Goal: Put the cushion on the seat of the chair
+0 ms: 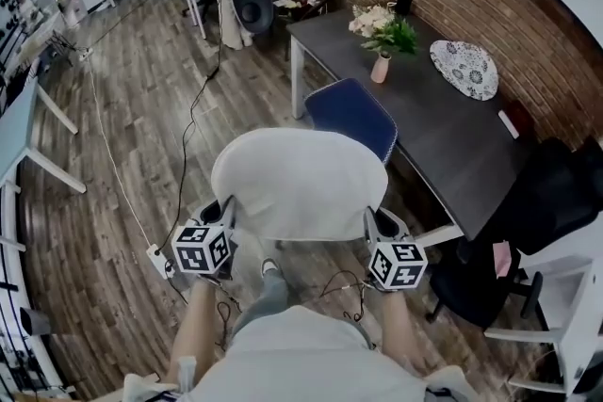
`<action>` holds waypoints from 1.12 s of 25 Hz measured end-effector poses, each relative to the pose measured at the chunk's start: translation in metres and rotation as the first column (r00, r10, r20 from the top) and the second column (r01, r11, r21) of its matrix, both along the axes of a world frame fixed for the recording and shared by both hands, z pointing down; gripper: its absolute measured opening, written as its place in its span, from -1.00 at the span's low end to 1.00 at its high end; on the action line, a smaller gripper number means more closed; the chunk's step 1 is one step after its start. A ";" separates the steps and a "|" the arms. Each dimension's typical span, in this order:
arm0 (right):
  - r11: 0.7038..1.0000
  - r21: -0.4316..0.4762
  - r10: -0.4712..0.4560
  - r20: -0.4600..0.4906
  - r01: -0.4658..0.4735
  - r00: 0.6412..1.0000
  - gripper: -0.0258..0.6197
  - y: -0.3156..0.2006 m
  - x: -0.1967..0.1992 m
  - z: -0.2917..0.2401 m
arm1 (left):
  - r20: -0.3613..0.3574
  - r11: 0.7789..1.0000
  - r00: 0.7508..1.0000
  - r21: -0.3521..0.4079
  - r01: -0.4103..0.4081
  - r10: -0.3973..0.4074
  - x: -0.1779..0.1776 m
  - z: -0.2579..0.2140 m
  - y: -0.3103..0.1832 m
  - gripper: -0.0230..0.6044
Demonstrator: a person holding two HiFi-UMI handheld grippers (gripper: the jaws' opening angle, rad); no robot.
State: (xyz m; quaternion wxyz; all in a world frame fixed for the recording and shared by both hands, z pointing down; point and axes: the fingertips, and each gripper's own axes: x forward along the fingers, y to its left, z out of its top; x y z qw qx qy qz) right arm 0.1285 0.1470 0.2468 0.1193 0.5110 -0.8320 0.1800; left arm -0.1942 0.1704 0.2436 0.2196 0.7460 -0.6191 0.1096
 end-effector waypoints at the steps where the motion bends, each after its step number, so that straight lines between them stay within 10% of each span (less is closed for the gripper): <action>1: 1.000 -0.004 0.011 -0.002 -0.011 1.000 -0.79 -0.010 -0.004 0.000 | -0.001 1.000 1.000 -0.002 -0.011 0.011 -0.005 0.001 -0.012 -0.78; 28: 0.988 -0.128 0.080 -0.012 -0.081 0.997 -0.80 -0.162 -0.073 0.040 | -0.013 0.990 0.999 -0.133 -0.037 0.036 -0.071 0.048 -0.191 -0.78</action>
